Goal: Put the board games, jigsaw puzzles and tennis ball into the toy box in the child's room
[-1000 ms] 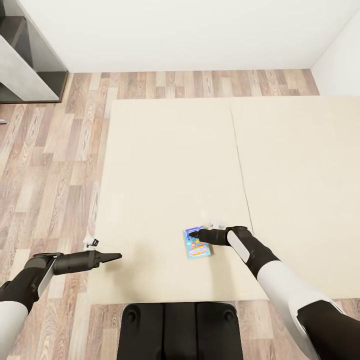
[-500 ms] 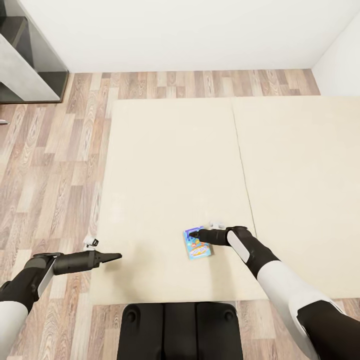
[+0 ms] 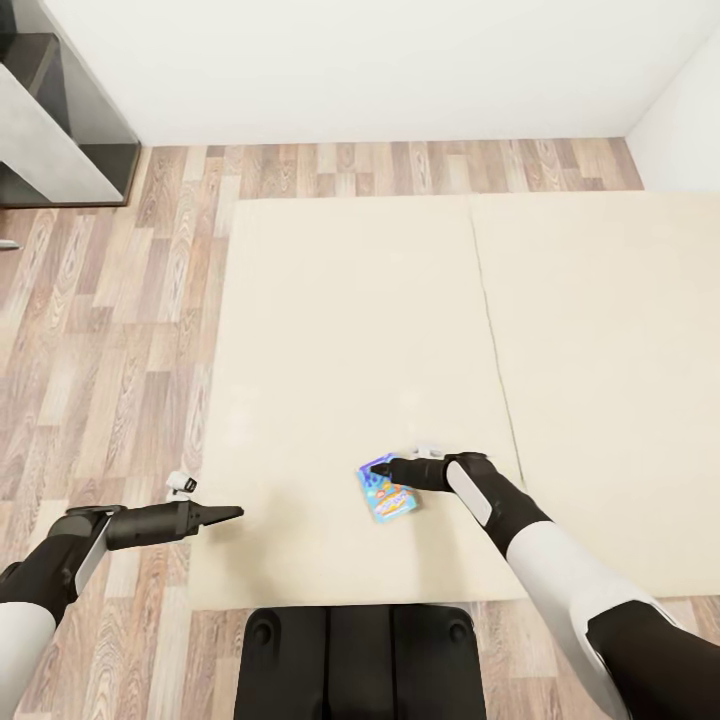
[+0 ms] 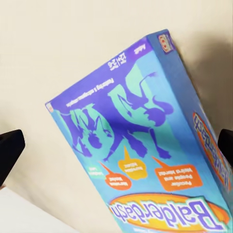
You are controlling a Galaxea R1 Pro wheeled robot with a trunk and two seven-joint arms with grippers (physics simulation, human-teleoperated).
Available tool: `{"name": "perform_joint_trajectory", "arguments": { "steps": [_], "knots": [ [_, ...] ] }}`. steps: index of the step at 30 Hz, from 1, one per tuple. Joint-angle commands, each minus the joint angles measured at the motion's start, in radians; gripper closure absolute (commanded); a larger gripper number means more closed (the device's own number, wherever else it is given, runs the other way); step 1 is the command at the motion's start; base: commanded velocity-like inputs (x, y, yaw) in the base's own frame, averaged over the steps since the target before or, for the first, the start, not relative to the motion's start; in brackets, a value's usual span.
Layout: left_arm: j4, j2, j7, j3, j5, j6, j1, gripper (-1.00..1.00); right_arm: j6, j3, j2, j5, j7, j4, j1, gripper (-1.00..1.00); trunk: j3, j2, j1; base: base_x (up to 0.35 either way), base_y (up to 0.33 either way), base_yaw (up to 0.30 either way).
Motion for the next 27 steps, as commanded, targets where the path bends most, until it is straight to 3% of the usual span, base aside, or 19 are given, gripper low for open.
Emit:
{"name": "perform_joint_trajectory", "arguments": {
  "steps": [1, 27],
  "knots": [
    [0.0, 0.0, -0.004, 0.0, 0.0, 0.011, 0.0, -1.0, 0.003, 0.001, 0.001, 0.001, 0.002, 0.0, -0.001, -1.0, -0.001, -0.002, 0.001, 0.0, 0.035, 0.005],
    [0.0, 0.001, -0.004, 0.0, 0.0, 0.011, 0.0, -1.0, 0.004, 0.001, 0.007, -0.002, 0.0, 0.0, -0.001, -1.0, -0.001, -0.002, 0.001, 0.0, 0.015, 0.019]
  ]
}}
